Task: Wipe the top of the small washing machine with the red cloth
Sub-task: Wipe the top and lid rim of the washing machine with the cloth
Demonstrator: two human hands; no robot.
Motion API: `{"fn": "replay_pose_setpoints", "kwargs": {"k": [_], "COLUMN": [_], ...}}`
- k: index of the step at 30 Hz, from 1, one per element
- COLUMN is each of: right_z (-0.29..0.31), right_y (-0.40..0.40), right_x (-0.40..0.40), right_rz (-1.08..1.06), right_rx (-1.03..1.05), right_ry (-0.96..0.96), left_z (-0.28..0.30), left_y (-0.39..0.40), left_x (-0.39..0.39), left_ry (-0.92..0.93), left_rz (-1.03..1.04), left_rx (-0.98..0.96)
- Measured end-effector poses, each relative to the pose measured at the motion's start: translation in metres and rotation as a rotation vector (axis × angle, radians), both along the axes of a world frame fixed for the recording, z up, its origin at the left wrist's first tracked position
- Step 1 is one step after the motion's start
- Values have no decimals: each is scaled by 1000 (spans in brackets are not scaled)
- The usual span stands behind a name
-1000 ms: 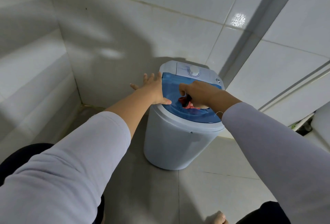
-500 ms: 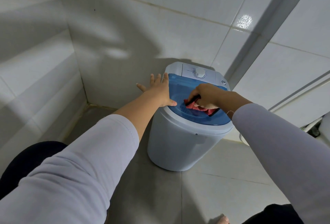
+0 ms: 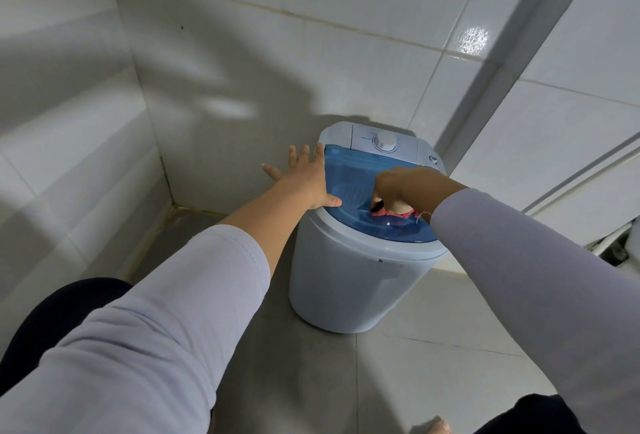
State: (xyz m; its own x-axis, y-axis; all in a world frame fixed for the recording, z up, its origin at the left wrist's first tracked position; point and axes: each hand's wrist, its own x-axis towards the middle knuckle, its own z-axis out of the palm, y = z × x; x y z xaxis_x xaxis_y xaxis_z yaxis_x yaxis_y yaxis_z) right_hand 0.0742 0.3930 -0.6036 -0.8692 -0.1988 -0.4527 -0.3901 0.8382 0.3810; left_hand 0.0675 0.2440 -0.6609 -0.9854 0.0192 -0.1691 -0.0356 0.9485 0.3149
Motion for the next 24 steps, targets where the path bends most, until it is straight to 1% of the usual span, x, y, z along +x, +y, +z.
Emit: {"fn": "replay_pose_setpoints", "kwargs": {"k": [3,7,12,15,20,24], "right_z": [-2,1,-1,2,0,8], "right_y": [-2,2,22,38,61,72], "right_x": [0,3,3,6,16,18], "right_rz": [5,4,34,-19,-241,-386], "right_rx": [20,5,-126,-256,-560,-818], "right_ry": [82,111,113,130,219,334], "left_z": [1,1,0,1,5,9], "left_y": [0,2,2,5,9,8], "left_x": [1,2,4,6,7,8], "left_ry": [-2,3,7,20,23,32], "left_rz": [-1,-3,-5,-11,-10,-23], "left_rx": [-18,-38,-65,-87,-87,-90]}}
